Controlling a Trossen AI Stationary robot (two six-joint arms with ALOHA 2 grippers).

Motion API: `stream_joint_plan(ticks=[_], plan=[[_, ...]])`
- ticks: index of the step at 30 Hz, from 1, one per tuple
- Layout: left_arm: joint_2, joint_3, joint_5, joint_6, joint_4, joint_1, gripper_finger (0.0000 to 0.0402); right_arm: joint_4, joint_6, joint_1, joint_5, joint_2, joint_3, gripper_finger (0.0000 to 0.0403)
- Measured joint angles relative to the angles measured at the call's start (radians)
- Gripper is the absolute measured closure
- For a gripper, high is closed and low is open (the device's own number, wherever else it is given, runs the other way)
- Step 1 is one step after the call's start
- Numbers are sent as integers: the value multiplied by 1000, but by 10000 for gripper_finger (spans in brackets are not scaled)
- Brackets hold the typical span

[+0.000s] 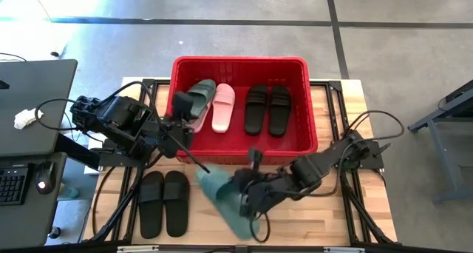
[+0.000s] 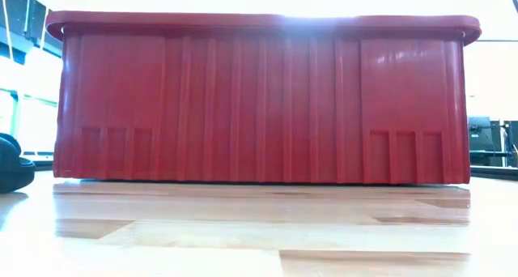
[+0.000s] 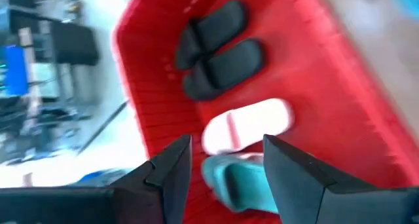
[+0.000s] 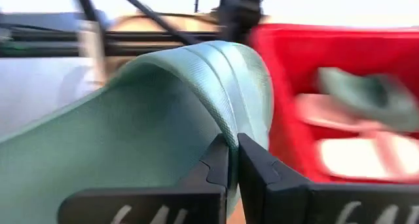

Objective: Pick and place slides into bin
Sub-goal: Put the green slide into the red bin

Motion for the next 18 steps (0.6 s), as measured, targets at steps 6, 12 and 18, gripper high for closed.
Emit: stream_joint_plan(ticks=[6, 12, 18], plan=[[0, 0, -165, 3, 0, 1, 229, -181, -94, -109, 229, -83, 0, 403], [0, 0, -139, -11, 19, 50, 229, -206, -237, -311, 210, -107, 0, 403], [0, 0, -23, -8, 129, 146, 229, -211, -313, -485, 109, -58, 0, 403]])
